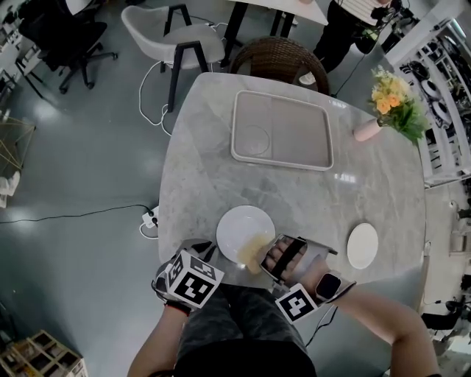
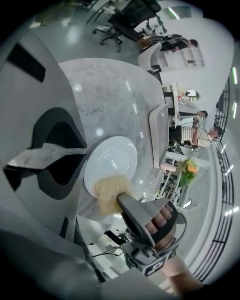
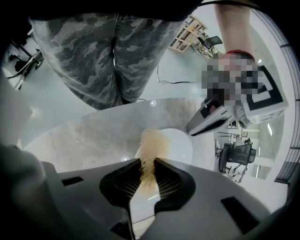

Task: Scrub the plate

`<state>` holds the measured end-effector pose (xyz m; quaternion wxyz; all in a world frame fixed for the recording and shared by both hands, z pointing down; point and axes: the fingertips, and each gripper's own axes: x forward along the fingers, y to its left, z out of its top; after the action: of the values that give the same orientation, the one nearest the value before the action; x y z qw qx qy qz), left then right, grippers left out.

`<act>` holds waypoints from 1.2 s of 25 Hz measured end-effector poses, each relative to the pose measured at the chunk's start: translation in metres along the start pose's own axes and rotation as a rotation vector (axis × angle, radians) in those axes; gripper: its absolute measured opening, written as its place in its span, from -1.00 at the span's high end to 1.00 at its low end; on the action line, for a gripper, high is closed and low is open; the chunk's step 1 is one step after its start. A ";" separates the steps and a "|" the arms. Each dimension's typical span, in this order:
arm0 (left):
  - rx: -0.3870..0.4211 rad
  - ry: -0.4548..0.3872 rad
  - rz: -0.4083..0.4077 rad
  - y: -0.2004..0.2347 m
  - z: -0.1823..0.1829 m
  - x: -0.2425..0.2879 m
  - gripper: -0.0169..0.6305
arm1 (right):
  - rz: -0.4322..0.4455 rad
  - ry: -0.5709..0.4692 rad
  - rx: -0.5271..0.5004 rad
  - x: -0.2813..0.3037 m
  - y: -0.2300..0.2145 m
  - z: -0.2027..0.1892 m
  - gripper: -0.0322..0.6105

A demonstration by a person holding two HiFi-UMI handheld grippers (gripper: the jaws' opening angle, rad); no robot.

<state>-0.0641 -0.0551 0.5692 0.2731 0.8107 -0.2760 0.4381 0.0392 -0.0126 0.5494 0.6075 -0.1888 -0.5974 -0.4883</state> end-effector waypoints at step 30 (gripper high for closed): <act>0.058 0.020 -0.054 -0.017 -0.001 0.002 0.90 | -0.124 0.144 0.331 0.043 -0.082 -0.078 0.68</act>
<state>-0.0520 -0.0427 0.5675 0.2638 0.8211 -0.2385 0.4465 0.0066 -0.1290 0.5423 0.6403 -0.0139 -0.6350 -0.4320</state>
